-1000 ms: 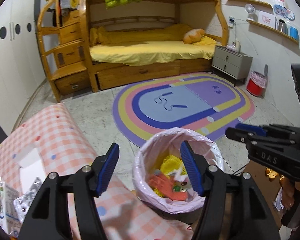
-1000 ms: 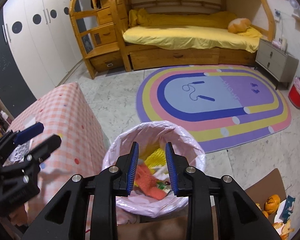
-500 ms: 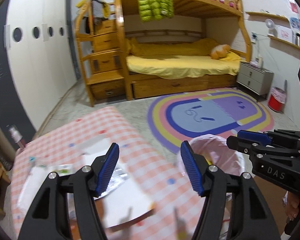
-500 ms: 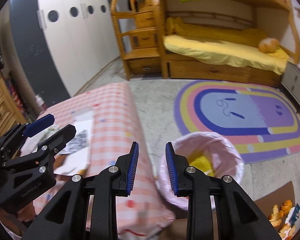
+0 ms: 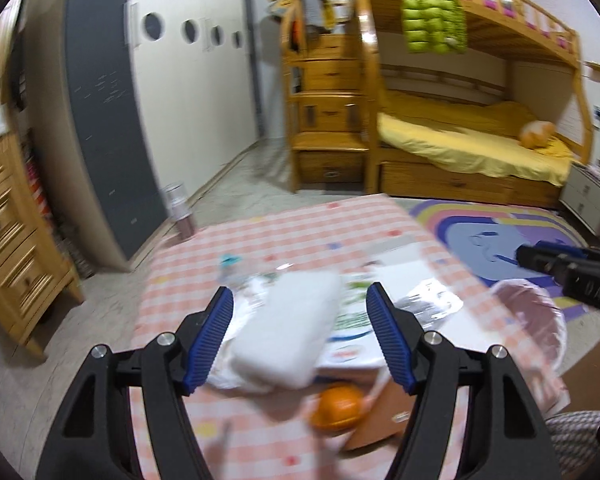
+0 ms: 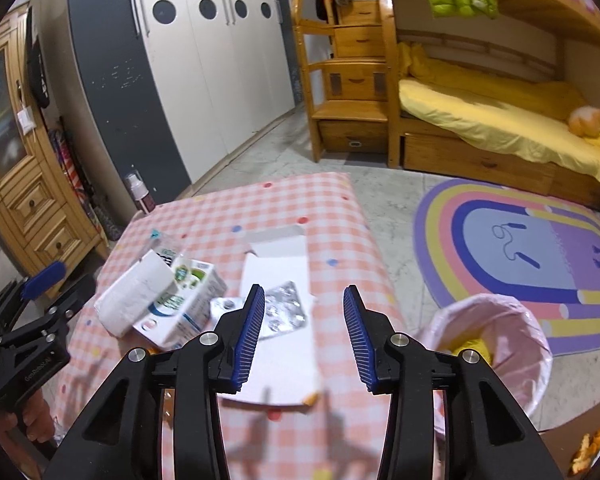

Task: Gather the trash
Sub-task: 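Grasp the white foam block with the left tool, then pinch the silver blister pack with the right tool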

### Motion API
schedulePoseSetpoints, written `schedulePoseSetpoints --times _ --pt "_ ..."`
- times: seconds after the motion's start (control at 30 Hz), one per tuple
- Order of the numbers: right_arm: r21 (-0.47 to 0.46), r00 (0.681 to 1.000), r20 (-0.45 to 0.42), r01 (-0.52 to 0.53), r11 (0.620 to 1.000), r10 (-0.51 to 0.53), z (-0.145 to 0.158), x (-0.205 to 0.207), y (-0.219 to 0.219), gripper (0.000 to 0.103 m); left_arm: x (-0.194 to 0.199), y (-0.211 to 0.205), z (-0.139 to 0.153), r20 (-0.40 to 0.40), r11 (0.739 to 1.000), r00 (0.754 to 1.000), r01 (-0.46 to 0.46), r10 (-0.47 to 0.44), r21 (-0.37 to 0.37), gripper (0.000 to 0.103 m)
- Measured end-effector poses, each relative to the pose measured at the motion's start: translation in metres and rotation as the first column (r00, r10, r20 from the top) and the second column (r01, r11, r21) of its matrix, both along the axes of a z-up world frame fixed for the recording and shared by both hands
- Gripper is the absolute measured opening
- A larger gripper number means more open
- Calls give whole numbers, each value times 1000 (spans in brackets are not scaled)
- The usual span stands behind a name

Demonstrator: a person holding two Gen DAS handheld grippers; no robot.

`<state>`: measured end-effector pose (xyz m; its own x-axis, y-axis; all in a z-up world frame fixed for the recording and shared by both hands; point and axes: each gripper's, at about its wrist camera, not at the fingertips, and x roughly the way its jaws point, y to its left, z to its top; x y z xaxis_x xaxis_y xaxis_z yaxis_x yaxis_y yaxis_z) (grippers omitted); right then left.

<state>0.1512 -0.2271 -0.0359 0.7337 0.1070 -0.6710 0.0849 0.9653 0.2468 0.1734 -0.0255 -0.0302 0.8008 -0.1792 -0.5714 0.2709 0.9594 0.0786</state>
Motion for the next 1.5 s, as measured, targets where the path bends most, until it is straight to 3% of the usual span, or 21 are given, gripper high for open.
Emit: schedulePoseSetpoints --times 0.23,0.43,0.5,0.57,0.67,1.03,1.2,1.3,1.47,1.5 --pt "-1 999 14 -43 999 43 -15 20 20 57 2 44 -21 -64 998 996 -56 56 2 73" --pt "-46 998 -25 -52 998 51 -33 24 23 58 2 32 -39 -134 1000 991 24 -24 -1 79" --pt "-46 999 -23 -37 998 36 -32 23 20 65 4 26 -42 -141 999 990 33 -32 10 85" --pt "-37 999 -24 -30 999 29 -33 21 15 71 6 22 -45 -145 1000 989 25 -22 17 85" --pt "-32 999 -36 -24 999 23 -35 20 13 72 9 22 -48 -173 1000 985 11 -12 -7 85" --pt "-37 998 -40 -41 998 40 -36 19 15 72 33 21 -54 -259 993 966 -38 7 -115 47" --pt "-57 998 -24 -63 996 62 -34 17 21 72 19 23 -42 -192 992 981 -51 28 -116 41" --pt "-68 997 -24 -81 994 79 -35 18 26 70 3 25 -28 -98 995 994 -59 50 -84 41" --pt "-129 985 -52 -171 977 166 -40 22 52 42 -2 25 -23 -68 996 996 -64 59 -67 41" --pt "-132 982 -57 -189 973 182 -41 23 56 41 0 25 -23 -71 996 996 -65 60 -66 41"
